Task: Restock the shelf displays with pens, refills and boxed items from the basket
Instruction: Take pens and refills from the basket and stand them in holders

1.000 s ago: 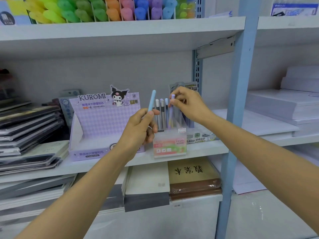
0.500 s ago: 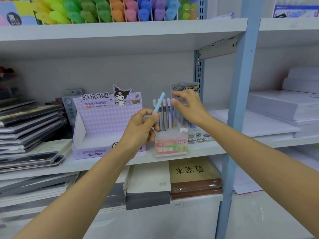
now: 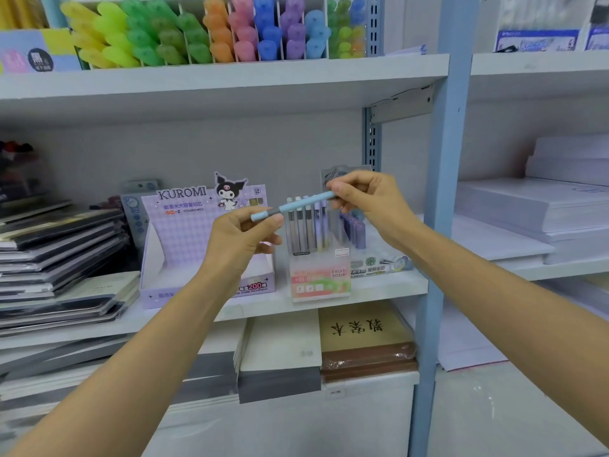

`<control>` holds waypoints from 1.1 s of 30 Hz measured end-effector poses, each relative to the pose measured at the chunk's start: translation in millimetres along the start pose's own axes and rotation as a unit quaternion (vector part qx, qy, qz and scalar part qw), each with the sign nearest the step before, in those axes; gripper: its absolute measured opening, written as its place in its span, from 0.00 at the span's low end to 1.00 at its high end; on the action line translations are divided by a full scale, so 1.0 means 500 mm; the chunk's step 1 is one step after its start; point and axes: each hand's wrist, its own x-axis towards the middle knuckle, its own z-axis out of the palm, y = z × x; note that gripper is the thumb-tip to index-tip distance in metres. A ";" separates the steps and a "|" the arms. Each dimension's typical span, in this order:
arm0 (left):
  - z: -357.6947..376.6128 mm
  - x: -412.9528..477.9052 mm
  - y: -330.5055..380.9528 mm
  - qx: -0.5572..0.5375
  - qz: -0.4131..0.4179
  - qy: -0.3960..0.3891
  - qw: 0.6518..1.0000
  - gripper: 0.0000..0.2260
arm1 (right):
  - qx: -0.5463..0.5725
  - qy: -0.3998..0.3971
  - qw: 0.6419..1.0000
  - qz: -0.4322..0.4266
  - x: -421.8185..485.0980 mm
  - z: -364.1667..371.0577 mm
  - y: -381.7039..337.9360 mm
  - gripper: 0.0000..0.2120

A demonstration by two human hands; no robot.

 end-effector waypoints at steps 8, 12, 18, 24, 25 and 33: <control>0.044 -0.002 0.016 -0.190 0.030 0.008 0.981 0.01 | -0.039 -0.133 0.989 0.046 -0.035 0.020 0.010 0.05; 0.063 0.004 0.026 -0.132 0.094 0.006 0.987 0.01 | -0.094 -0.109 0.989 -0.003 -0.024 0.031 -0.009 0.15; 0.087 0.002 0.020 0.092 0.185 0.006 0.978 0.04 | -0.092 -0.057 0.988 -0.110 0.005 0.057 -0.051 0.13; 0.073 -0.012 -0.016 0.228 0.195 0.004 0.954 0.09 | -0.088 0.019 0.990 -0.112 0.011 0.045 -0.044 0.04; 0.068 -0.018 -0.027 0.271 0.206 -0.008 0.940 0.10 | -0.073 0.053 0.990 -0.110 0.016 0.036 -0.044 0.04; 0.037 -0.061 -0.104 0.490 0.281 -0.123 0.816 0.18 | -0.151 0.134 0.977 -0.065 0.026 0.002 0.015 0.04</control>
